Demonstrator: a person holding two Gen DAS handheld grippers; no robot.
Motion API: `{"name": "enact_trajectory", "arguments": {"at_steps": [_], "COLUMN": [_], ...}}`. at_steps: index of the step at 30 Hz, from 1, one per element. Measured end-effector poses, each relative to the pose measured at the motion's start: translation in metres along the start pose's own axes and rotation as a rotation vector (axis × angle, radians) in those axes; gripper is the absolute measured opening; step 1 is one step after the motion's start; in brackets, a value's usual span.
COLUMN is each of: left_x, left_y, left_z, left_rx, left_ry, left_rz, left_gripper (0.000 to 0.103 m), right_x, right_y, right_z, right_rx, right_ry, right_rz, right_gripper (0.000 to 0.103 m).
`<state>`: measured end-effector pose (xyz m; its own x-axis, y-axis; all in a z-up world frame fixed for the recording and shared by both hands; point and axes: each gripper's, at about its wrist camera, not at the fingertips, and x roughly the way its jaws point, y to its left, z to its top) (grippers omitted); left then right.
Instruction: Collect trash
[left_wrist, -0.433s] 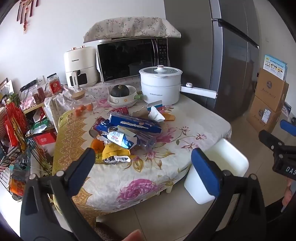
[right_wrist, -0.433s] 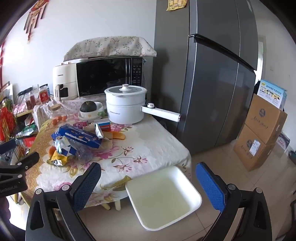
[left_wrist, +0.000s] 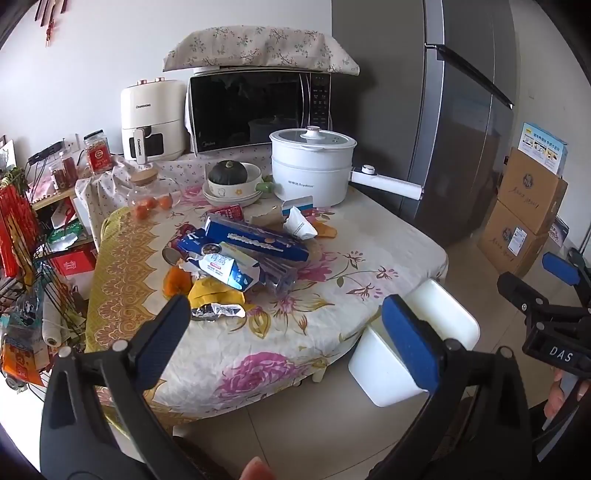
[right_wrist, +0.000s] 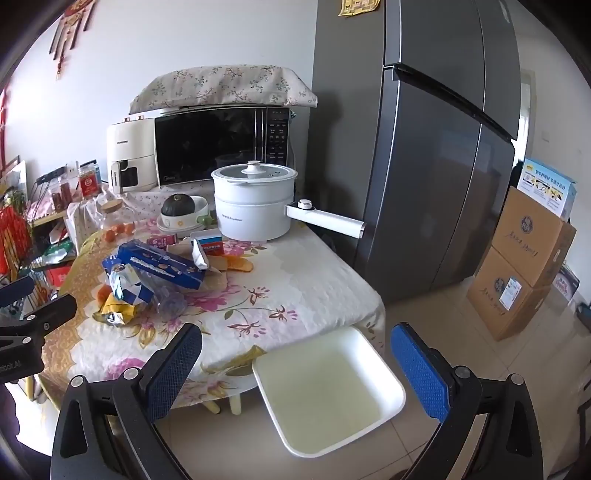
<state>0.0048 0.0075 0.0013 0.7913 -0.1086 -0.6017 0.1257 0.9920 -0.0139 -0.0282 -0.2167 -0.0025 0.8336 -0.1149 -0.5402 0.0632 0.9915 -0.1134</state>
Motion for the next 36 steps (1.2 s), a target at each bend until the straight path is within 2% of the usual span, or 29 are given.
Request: {"name": "enact_trajectory", "arguments": {"at_steps": [36], "left_x": [0.005], "left_y": [0.010], "left_z": [-0.002], "left_rx": [-0.010], "left_ry": [0.011], "left_rz": [0.006], "left_gripper": [0.103], "right_x": [0.008], "right_y": [0.009], "right_z": [0.001], "right_rx": [0.006], "right_ry": [0.029], "right_rz": [0.028], "right_gripper": [0.103]}}
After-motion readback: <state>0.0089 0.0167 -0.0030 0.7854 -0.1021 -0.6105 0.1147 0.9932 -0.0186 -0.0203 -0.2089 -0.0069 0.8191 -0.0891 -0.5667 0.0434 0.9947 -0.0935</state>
